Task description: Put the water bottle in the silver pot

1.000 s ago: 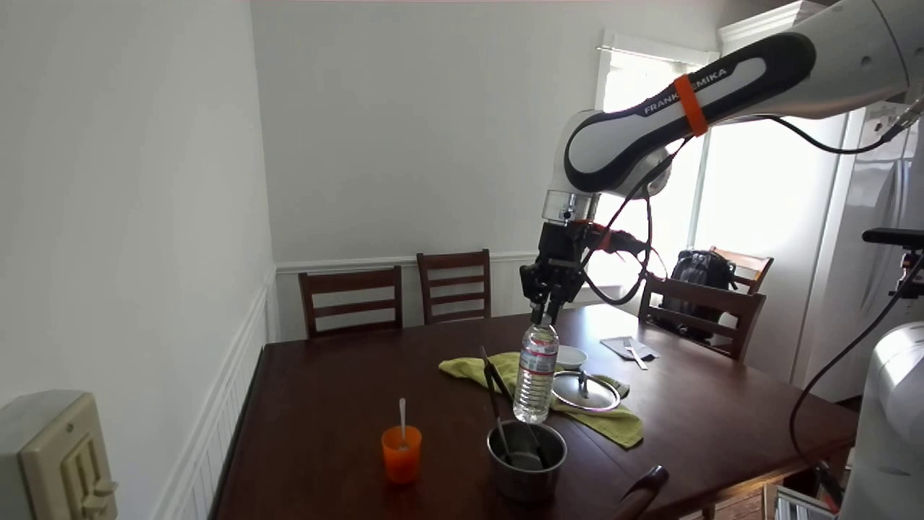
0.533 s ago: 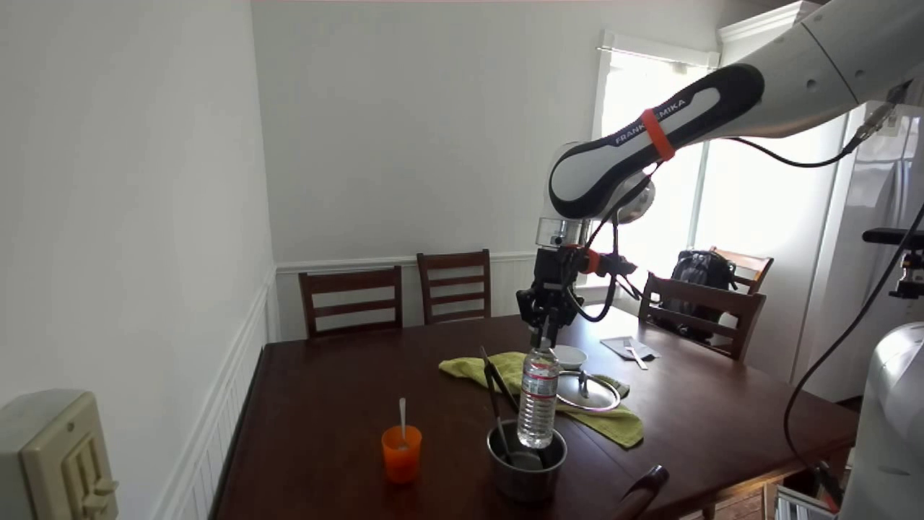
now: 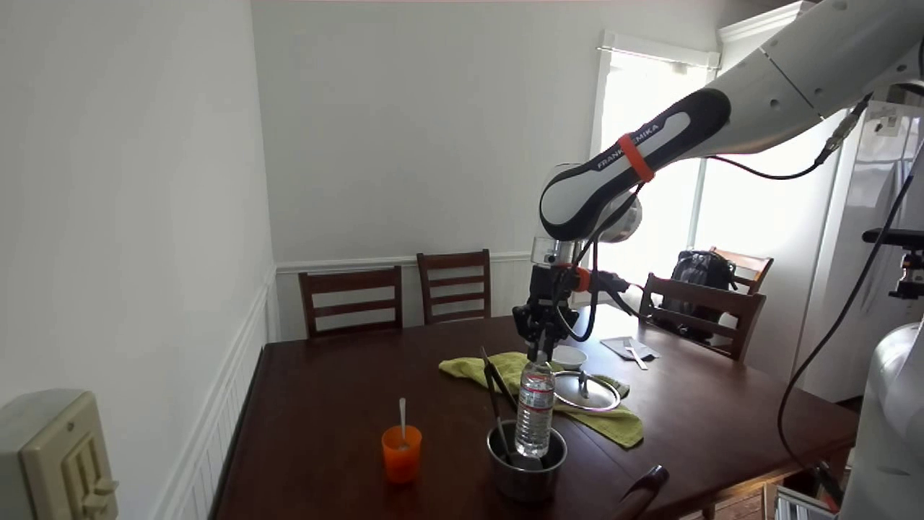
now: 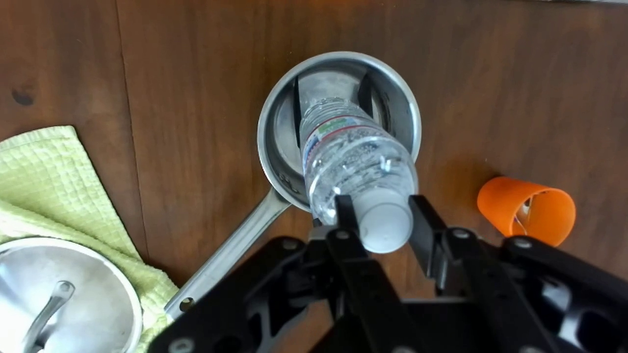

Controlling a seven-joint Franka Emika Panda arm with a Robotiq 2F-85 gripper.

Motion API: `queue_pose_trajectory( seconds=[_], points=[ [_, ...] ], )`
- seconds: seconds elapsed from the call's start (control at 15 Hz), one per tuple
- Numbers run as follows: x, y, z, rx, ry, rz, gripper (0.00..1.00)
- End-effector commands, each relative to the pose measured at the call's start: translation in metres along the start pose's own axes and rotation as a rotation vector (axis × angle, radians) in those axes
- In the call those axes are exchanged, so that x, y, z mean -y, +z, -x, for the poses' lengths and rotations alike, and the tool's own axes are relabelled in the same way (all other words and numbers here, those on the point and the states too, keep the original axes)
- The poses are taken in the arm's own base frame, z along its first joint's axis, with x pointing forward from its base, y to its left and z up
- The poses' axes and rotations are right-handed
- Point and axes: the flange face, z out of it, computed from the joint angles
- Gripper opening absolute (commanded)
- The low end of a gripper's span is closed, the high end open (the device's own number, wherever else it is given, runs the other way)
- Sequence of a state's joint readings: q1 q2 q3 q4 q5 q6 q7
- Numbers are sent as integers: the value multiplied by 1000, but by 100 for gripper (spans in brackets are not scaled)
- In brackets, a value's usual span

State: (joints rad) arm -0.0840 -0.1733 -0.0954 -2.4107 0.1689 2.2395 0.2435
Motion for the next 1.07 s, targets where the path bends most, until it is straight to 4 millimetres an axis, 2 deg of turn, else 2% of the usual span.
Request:
queue_pose_trajectory(
  seconds=[0.0, 0.33, 0.73, 0.8, 0.87, 1.0],
  points=[
    [0, 5, -10, 8, 15, -17, 8],
    [6, 26, -18, 17, 5, 4, 8],
    [23, 54, -20, 38, -22, 29, 8],
    [26, 58, -18, 59, -21, 32, 21],
    [29, 58, -15, 66, -29, 33, 56],
    [40, 43, 0, 87, -68, 19, 64]
  ],
)
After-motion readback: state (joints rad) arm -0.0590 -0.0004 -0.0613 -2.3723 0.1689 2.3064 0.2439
